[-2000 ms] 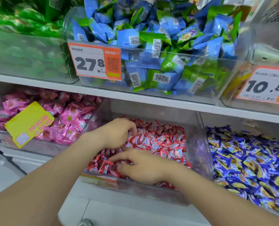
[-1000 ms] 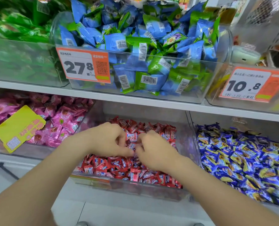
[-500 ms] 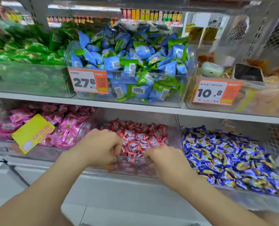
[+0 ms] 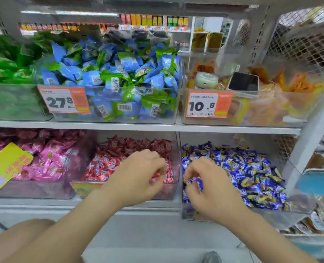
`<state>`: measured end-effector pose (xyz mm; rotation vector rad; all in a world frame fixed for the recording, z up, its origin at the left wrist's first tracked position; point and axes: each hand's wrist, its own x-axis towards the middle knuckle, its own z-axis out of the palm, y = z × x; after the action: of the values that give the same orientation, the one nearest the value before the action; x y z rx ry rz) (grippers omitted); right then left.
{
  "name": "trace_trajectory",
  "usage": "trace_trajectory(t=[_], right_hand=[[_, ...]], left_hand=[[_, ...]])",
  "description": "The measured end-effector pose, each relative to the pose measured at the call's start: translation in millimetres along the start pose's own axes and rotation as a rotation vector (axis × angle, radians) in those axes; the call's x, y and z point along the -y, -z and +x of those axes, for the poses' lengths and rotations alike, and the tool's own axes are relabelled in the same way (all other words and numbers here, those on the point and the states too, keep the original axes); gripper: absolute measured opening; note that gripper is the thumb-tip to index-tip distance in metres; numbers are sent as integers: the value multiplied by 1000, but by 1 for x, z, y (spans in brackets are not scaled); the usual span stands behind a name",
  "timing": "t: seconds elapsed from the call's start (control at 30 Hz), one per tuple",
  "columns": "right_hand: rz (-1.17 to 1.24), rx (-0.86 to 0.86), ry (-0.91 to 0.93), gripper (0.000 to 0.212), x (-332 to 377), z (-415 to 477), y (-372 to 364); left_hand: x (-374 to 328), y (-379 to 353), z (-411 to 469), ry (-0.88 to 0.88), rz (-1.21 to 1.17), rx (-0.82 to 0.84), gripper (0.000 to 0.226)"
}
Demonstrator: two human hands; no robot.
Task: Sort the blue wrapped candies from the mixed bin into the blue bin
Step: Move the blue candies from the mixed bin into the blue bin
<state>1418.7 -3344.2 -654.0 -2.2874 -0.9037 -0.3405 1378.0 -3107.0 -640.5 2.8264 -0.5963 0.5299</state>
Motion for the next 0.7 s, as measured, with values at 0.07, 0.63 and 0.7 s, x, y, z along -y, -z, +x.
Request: trace_trajectory(t=[0.07,0.63,0.7], right_hand=[[-48,-33,-2,25,-20,-16,24],[-523,212,-267,17,-110,-65,58],[-535,180,-250,23,-112,-52,59]], left_hand=[[-35,-16,10,-198,13,-44,9],[-94,-76,56,-75,172,176,20],[-85,-73,63,-111,240,153,25]])
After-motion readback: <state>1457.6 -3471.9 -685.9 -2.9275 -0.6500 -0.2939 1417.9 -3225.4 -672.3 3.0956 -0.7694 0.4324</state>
